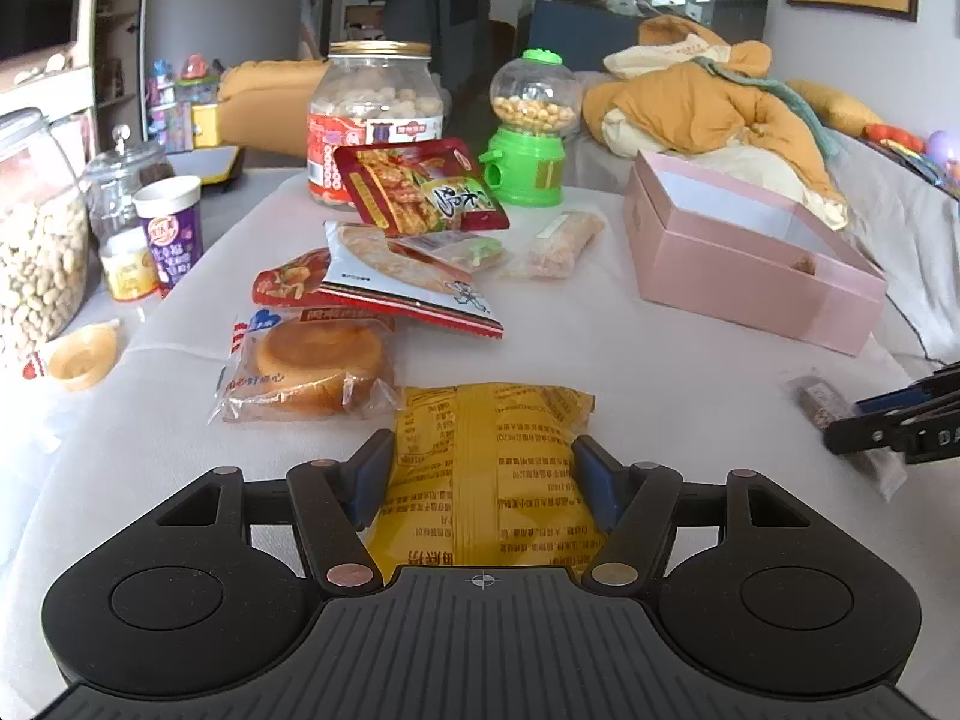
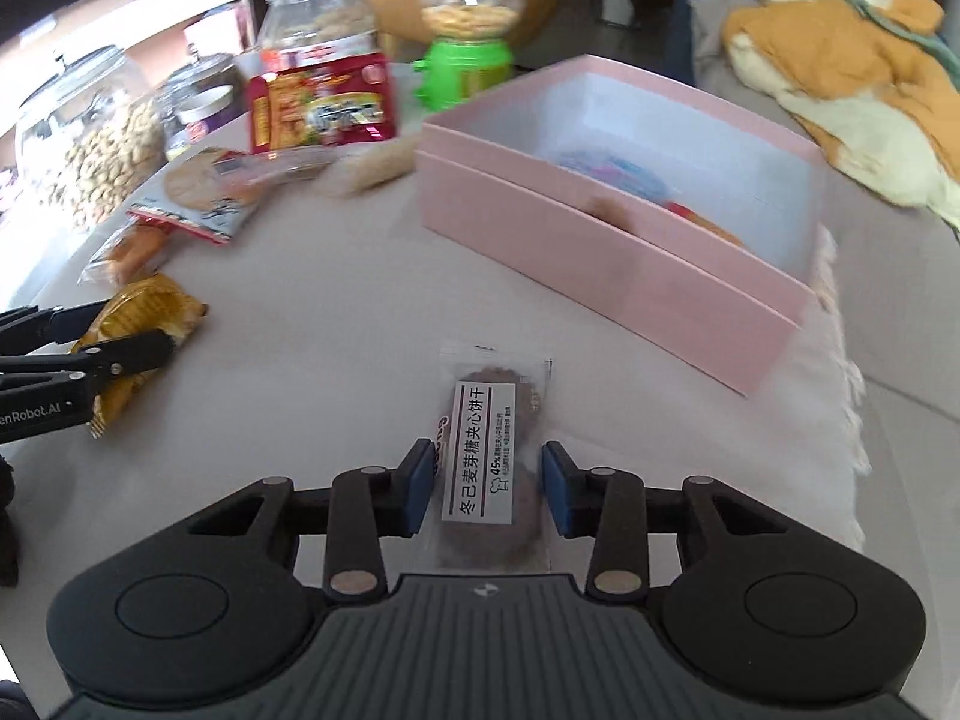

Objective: Organize snacks
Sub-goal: 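Carry both packets into the pink box and open both grippers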

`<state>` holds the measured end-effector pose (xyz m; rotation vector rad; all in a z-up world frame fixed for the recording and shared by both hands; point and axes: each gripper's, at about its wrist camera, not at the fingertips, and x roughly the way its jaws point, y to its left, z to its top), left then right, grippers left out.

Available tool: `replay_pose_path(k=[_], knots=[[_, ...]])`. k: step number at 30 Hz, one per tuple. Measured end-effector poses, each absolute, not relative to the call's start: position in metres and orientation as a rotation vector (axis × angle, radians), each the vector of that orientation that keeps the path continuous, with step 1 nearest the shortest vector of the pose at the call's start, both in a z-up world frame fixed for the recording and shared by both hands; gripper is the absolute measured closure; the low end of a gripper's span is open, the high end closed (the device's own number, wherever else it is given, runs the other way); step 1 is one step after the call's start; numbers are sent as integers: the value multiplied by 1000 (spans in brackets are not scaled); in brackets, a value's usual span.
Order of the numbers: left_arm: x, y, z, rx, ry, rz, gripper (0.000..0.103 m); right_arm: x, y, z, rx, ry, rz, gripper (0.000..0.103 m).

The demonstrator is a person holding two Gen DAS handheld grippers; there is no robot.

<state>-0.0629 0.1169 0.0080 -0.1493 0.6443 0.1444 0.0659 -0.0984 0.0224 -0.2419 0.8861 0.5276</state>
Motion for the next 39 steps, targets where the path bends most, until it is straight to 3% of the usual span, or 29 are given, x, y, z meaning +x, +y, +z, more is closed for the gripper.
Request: replay_pose_path(k=[7, 11, 18, 23, 25, 28, 30, 39], knots=[[-66, 106, 19, -139, 617, 96, 36, 59, -121, 31, -135, 865, 545, 68], [-52, 86, 59, -136, 517, -22, 36, 56, -133, 55, -81, 802, 563, 68], [65, 50, 150, -73, 415, -250, 35, 95, -150, 132, -17, 599, 515, 68], [181, 45, 119, -174, 610, -335, 36, 162, -146, 128, -17, 618, 428, 67], [195, 44, 105, -170, 638, -330, 38, 182, -143, 112, -38, 648, 405, 61], [185, 65, 101, -162, 601, -325, 38, 194, -140, 95, -82, 665, 396, 57], [164, 92, 101, -148, 580, -275, 38, 195, -139, 89, -101, 659, 419, 48], [56, 191, 82, -173, 555, 82, 38, 213, -64, 111, -53, 712, 558, 47]])
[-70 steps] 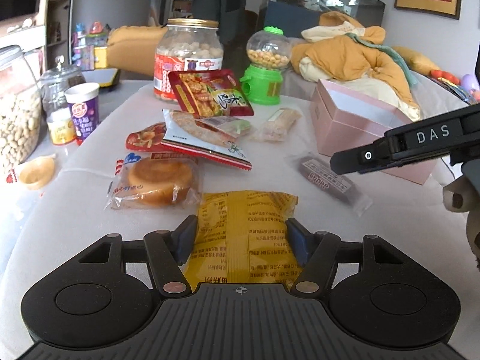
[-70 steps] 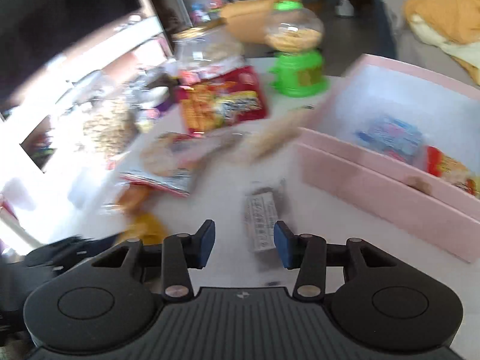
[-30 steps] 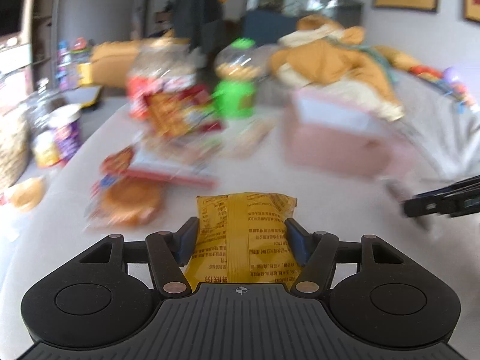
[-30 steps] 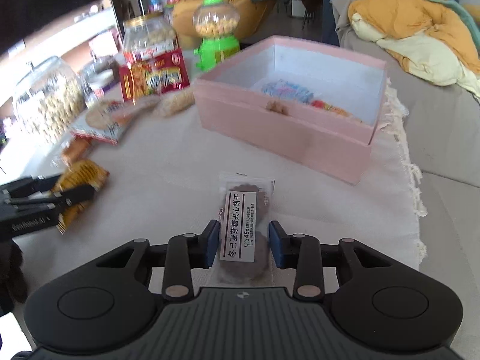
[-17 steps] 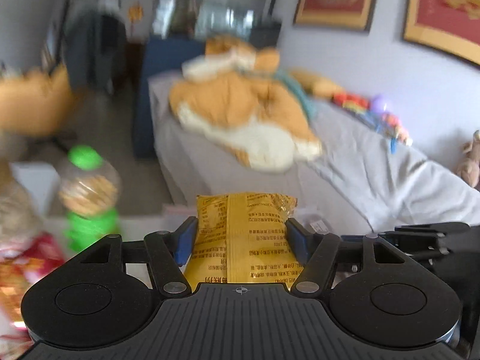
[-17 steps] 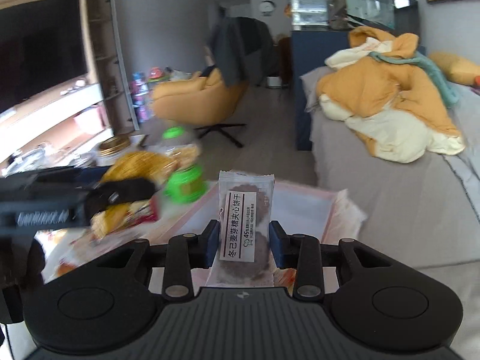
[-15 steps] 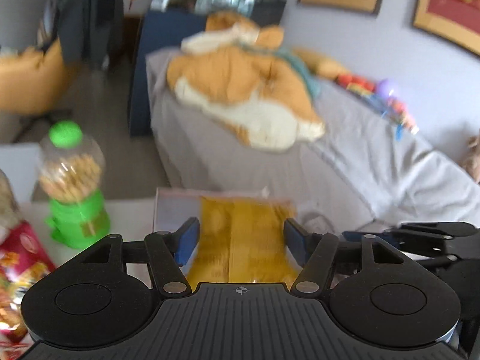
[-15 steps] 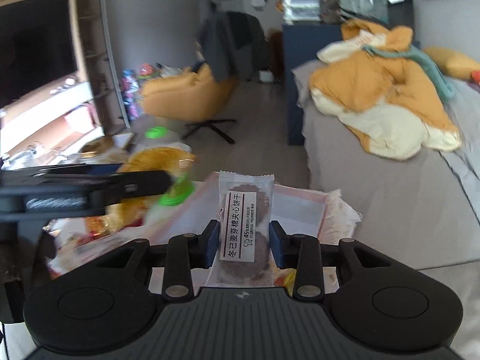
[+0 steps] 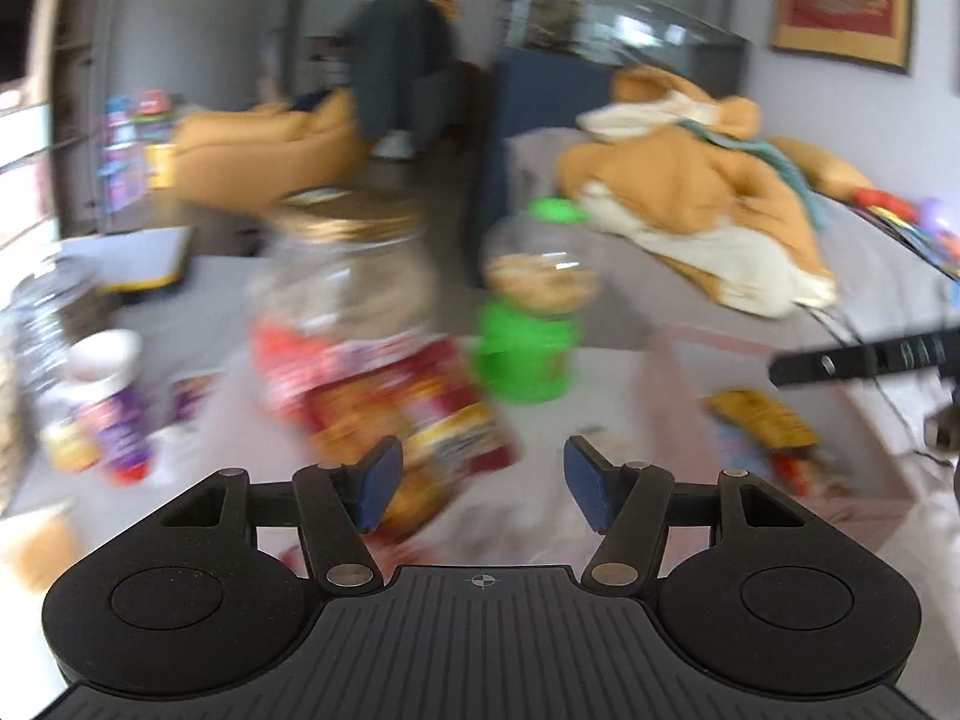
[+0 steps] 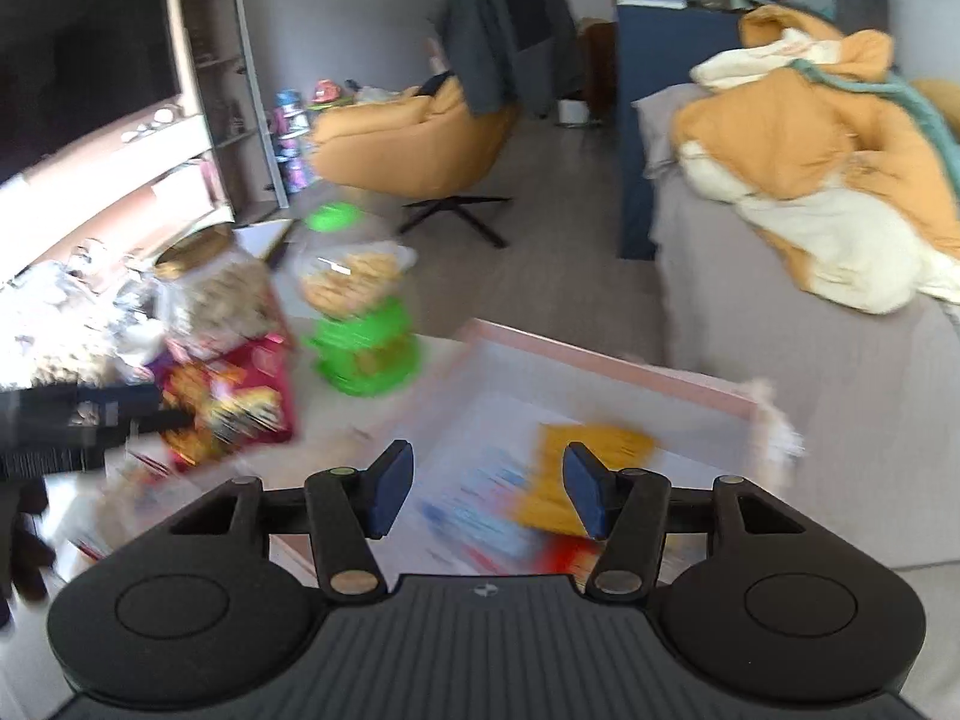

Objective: Organize snacks
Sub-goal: 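Carry both packets into the pink box and open both grippers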

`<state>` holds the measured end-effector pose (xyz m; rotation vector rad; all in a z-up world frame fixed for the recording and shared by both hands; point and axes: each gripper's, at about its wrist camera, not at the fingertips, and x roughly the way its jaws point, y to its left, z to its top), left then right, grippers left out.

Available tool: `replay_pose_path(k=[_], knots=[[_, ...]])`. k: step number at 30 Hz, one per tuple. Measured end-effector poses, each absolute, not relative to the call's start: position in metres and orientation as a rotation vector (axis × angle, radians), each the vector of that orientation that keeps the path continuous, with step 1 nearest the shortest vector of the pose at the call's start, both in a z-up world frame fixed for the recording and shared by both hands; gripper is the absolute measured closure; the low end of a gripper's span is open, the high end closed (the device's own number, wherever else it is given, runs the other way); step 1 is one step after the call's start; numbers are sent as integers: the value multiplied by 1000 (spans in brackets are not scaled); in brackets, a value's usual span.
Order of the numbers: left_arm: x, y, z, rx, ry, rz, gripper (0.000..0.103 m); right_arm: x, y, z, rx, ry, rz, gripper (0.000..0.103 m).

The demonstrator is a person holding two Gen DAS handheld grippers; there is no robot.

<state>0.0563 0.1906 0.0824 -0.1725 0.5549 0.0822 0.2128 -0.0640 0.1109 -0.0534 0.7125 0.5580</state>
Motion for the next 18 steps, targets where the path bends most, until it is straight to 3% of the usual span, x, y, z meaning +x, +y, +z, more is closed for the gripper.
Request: replay_pose_path(k=[6, 11, 14, 18], knots=[[-3, 218, 58, -252, 528, 163, 38, 234, 53, 90, -107, 916, 583, 48], [-30, 235, 41, -293, 556, 147, 38, 248, 123, 56, -289, 919, 387, 52], [-44, 246, 34, -320, 542, 171, 38, 253, 132, 39, -302, 993, 351, 59], [-51, 261, 30, -379, 516, 215, 38, 233, 134, 35, -369, 956, 353, 68]])
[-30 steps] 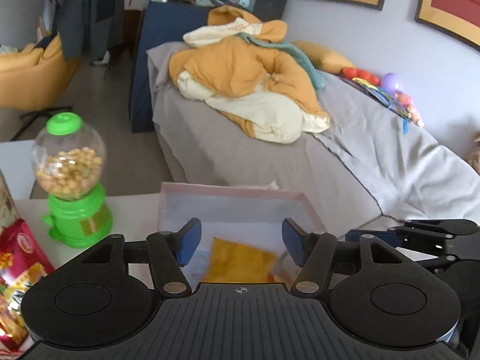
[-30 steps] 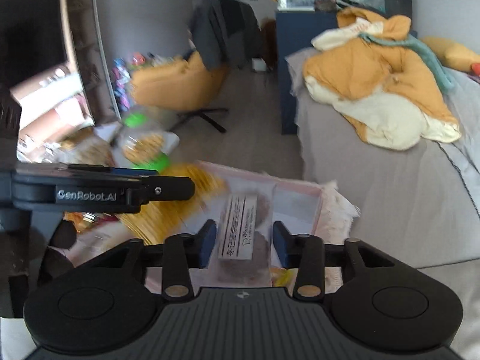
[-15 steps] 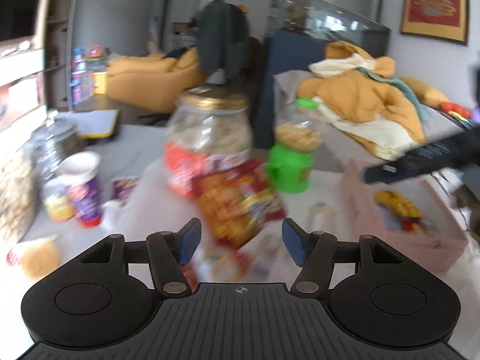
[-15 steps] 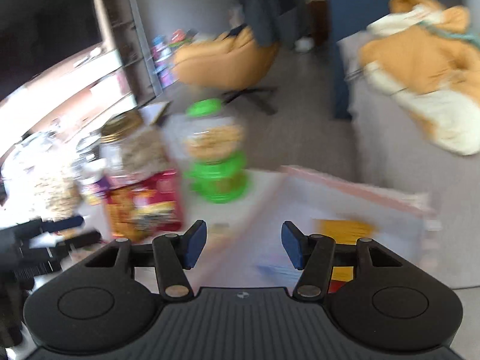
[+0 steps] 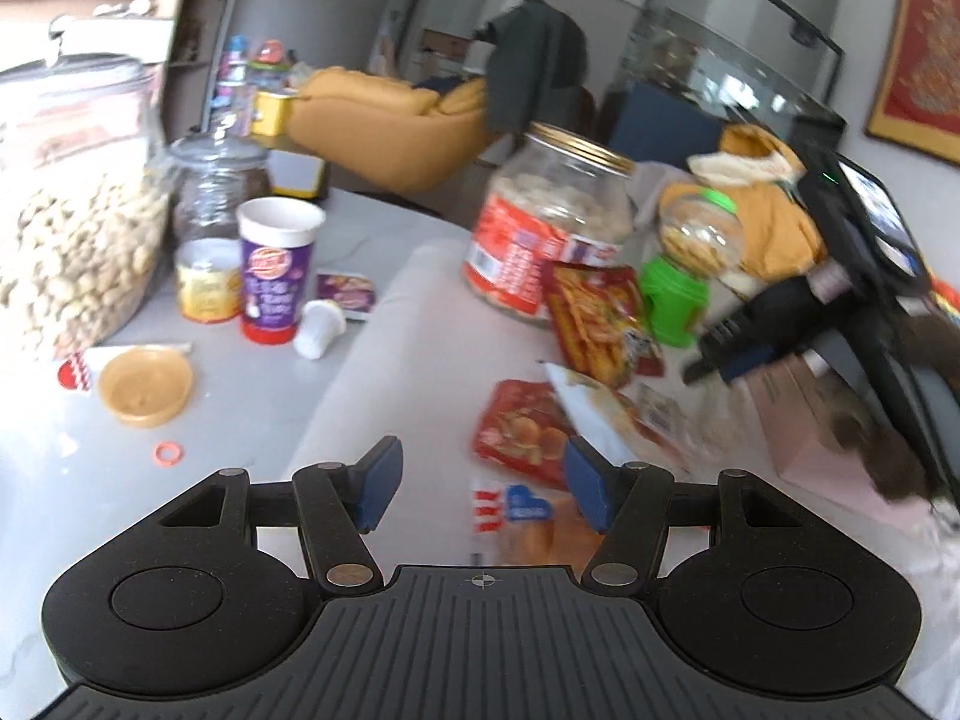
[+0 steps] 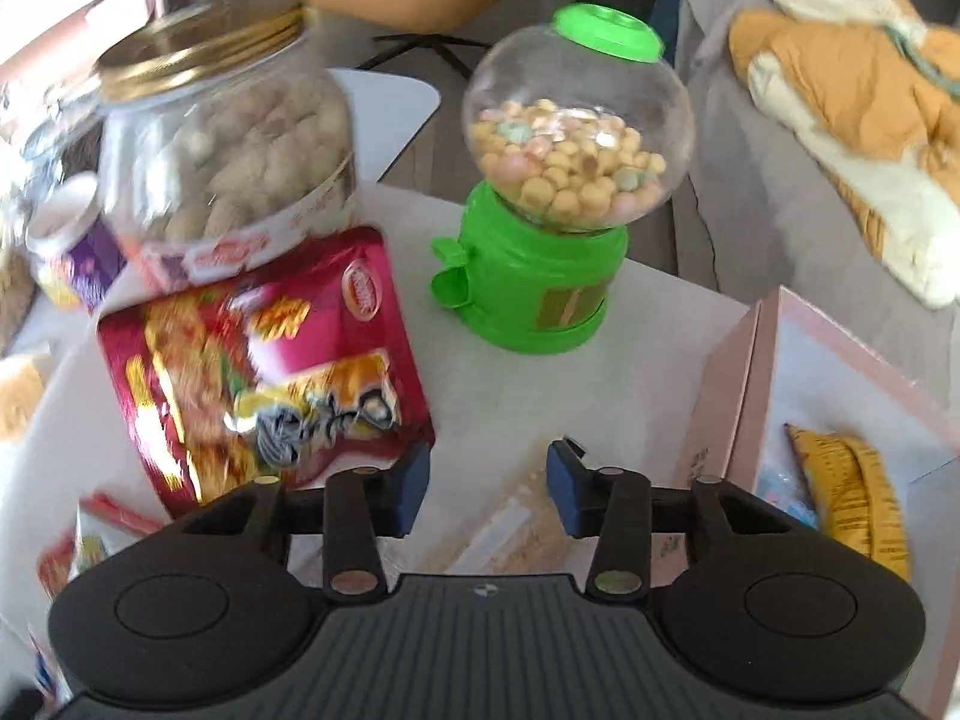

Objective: Organize snacks
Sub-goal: 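Carry both packets into the pink box and open both grippers, then grasp a white bread packet with the left gripper while the right grasps the Want Want rice cracker bag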

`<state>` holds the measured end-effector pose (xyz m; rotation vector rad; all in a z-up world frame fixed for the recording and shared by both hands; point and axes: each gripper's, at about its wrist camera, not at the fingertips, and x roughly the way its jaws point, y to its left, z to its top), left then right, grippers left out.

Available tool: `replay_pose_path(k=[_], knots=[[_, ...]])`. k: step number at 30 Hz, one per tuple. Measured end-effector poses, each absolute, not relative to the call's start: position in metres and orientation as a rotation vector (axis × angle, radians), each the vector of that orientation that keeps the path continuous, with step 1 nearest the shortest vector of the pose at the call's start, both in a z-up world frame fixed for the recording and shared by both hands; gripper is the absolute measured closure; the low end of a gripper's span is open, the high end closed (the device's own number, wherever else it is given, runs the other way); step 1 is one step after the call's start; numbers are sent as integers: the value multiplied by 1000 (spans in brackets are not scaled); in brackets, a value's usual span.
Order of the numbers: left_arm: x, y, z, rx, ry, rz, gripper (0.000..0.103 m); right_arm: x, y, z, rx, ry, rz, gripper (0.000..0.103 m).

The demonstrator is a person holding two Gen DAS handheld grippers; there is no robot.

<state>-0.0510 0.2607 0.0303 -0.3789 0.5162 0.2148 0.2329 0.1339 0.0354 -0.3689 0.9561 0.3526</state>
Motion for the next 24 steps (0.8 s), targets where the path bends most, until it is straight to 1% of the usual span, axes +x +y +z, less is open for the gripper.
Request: replay_pose_path(k=[2, 4, 5, 6, 9, 11, 13, 18, 20, 22, 24], knots=[[-52, 263, 32, -396, 504, 219, 38, 218, 130, 36, -390, 969, 397, 69], [-52, 261, 35, -396, 495, 211, 38, 198, 125, 37, -392, 997, 481, 73], [-51, 258, 38, -389, 491, 205, 38, 191, 124, 38, -386, 1023, 521, 81], [-50, 254, 42, -380, 488, 196, 38, 182, 120, 36, -369, 1067, 568, 83], [-35, 238, 53, -325, 485, 145, 38, 160, 103, 26, -329, 1152, 632, 83], [-17, 222, 57, -254, 497, 91, 38, 144, 94, 23, -367, 1089, 638, 84], [4, 210, 58, -211, 520, 37, 38, 132, 87, 22, -400, 1045, 630, 84], [29, 203, 57, -221, 568, 136, 39, 122, 58, 32, -381, 1025, 646, 84], [35, 199, 57, -214, 567, 141, 39, 113, 44, 39, -393, 963, 670, 83], [47, 189, 62, -163, 559, 82, 39, 105, 33, 44, -395, 908, 684, 79], [67, 176, 60, -88, 594, -1, 37, 102, 24, 47, -384, 875, 690, 70]])
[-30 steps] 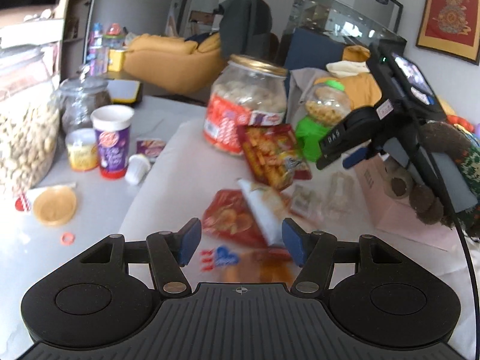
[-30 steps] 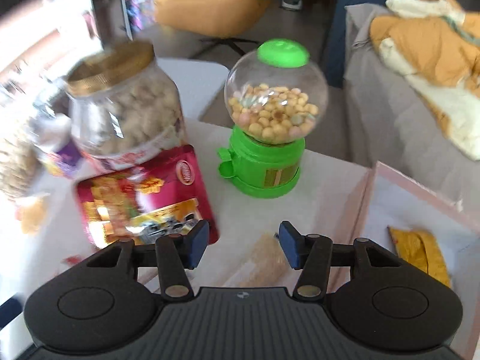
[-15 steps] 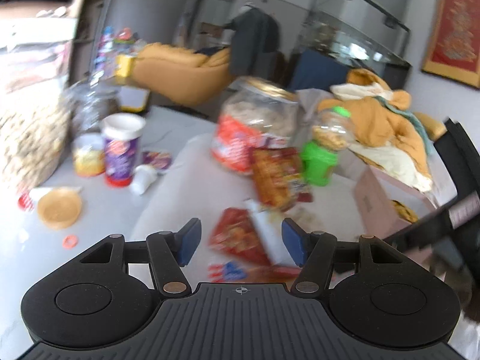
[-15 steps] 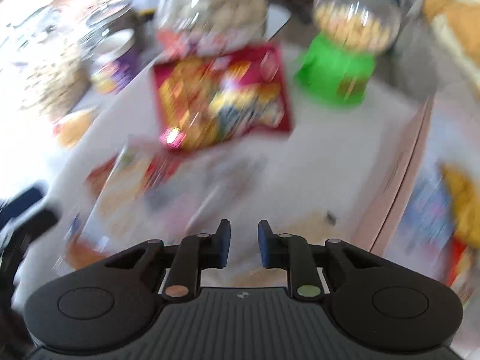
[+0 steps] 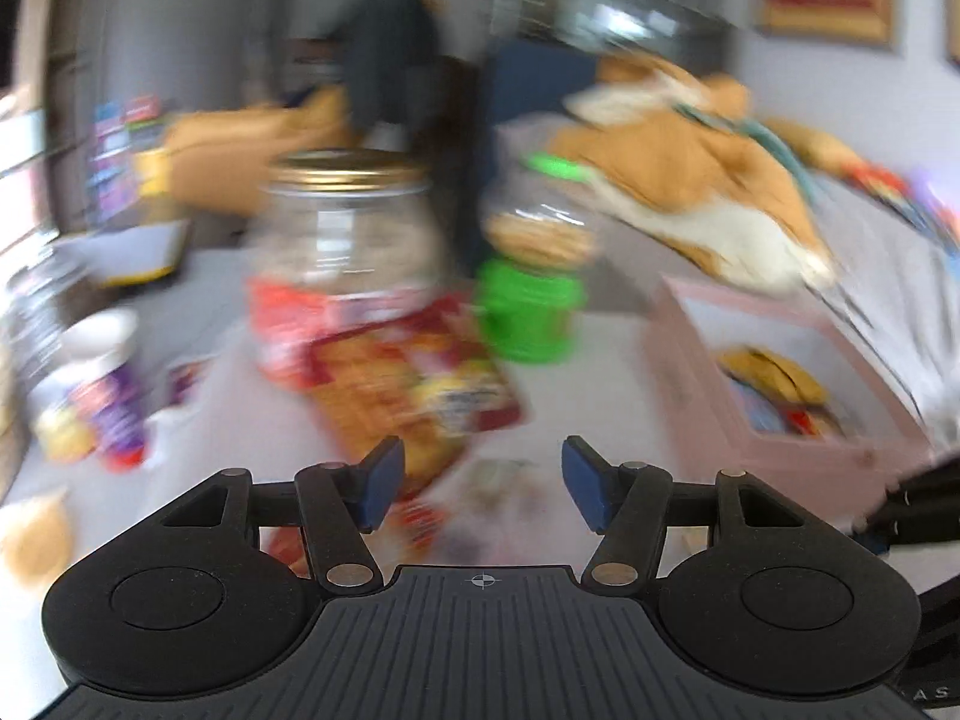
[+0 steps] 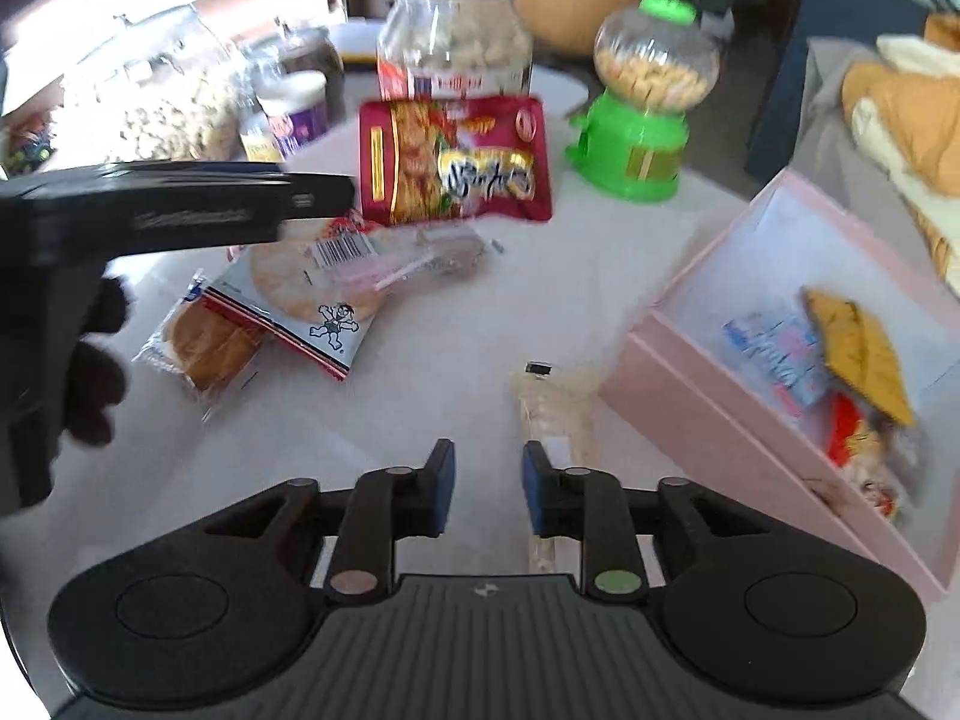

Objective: Organize snacks
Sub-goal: 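Grasp a white bread packet with the left gripper while the right grasps the Want Want rice cracker bag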

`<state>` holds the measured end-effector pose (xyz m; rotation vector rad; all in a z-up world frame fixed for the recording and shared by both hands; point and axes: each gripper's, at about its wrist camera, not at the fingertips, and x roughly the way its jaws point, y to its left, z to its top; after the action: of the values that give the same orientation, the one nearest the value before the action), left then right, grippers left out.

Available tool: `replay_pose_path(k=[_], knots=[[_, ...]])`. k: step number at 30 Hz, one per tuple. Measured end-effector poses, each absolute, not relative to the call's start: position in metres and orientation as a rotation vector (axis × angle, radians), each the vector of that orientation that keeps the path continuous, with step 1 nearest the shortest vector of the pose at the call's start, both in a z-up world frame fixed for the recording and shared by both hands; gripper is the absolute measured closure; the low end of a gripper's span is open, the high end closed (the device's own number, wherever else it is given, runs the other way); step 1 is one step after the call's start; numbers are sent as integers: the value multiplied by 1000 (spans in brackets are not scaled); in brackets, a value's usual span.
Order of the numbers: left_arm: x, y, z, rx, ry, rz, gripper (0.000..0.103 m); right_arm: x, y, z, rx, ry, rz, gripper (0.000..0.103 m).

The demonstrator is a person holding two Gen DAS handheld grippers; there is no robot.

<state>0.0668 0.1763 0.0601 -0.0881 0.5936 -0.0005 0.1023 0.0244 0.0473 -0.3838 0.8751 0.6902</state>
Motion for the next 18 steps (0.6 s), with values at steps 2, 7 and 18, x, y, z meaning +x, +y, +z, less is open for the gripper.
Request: replay_pose_path(k=[2, 7, 18], knots=[[87, 166, 52, -14, 649, 10, 41, 102, 20, 46, -382, 857, 680, 66], [99, 153, 29, 76, 731, -5, 58, 91, 7, 43, -406, 781, 651, 65], [-25, 146, 36, -7, 642, -57, 63, 99, 11, 62, -251, 791, 731, 36]])
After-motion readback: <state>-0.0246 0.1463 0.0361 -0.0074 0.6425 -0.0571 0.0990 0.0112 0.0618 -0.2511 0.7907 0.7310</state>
